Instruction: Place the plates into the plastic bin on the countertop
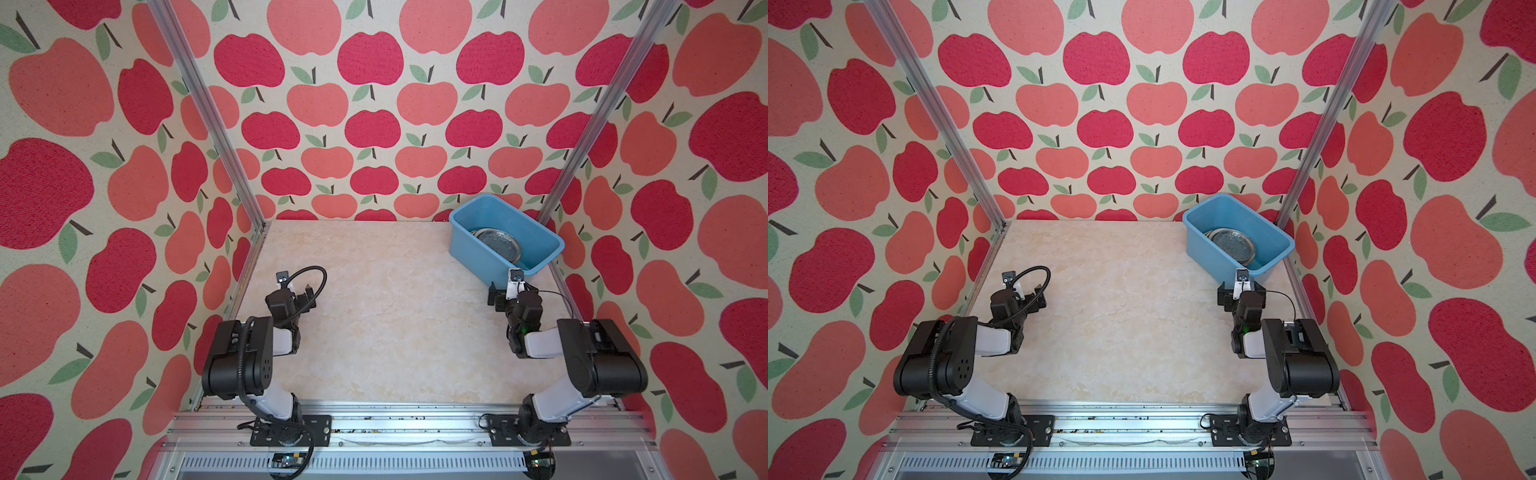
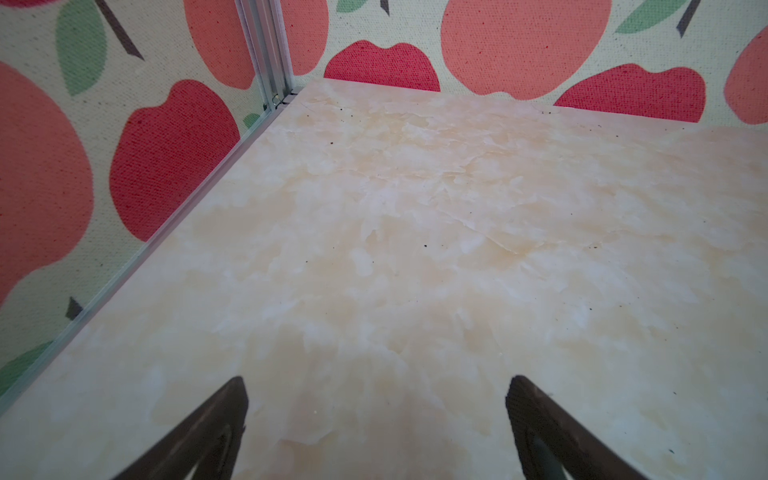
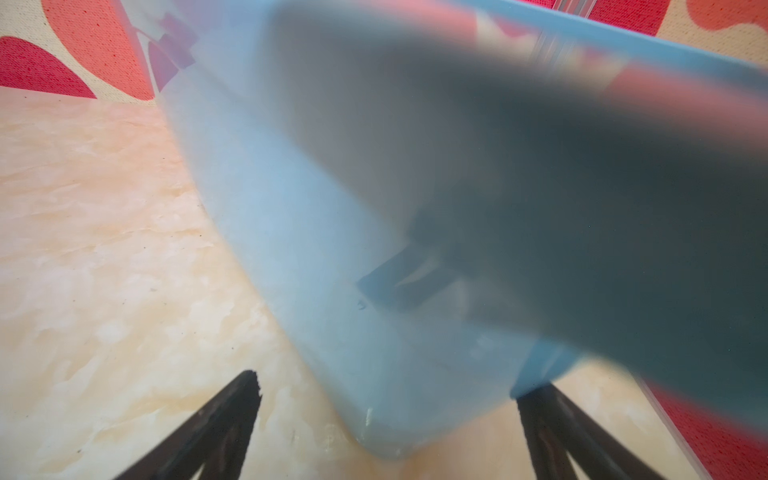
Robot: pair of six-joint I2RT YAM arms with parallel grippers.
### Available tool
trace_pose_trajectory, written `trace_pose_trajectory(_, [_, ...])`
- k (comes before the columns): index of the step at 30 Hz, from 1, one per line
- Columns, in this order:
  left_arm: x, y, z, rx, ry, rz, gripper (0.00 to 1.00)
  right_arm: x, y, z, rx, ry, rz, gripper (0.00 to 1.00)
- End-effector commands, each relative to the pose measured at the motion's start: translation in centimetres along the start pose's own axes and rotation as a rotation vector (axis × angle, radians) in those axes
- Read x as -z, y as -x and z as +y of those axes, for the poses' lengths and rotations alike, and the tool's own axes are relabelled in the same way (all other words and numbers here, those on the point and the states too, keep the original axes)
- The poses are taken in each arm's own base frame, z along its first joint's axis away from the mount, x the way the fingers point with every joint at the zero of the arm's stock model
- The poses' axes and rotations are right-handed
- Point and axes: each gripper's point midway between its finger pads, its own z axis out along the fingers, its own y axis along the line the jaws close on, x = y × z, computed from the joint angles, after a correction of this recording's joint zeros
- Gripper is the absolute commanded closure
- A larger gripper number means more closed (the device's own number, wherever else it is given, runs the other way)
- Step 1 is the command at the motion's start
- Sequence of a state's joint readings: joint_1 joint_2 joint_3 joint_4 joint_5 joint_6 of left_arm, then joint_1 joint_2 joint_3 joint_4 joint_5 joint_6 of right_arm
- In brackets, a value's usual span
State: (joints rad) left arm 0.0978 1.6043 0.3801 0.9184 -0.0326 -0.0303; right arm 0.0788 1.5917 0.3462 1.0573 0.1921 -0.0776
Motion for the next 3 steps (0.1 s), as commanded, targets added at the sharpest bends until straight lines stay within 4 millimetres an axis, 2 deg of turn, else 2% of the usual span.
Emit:
trace_pose_trajectory(1, [-0.01, 0.82, -0.36, -0.016, -0.015, -0.034, 0.01, -0.33, -0.53, 0.94, -0.024, 0.078, 0.036, 0.01])
trace_pose_trajectory(3, [0.0, 0.87, -0.41, -0.016, -0.015, -0.036, 0.01, -0.23, -0.47, 1.3, -0.012, 0.089, 0.031, 0.01])
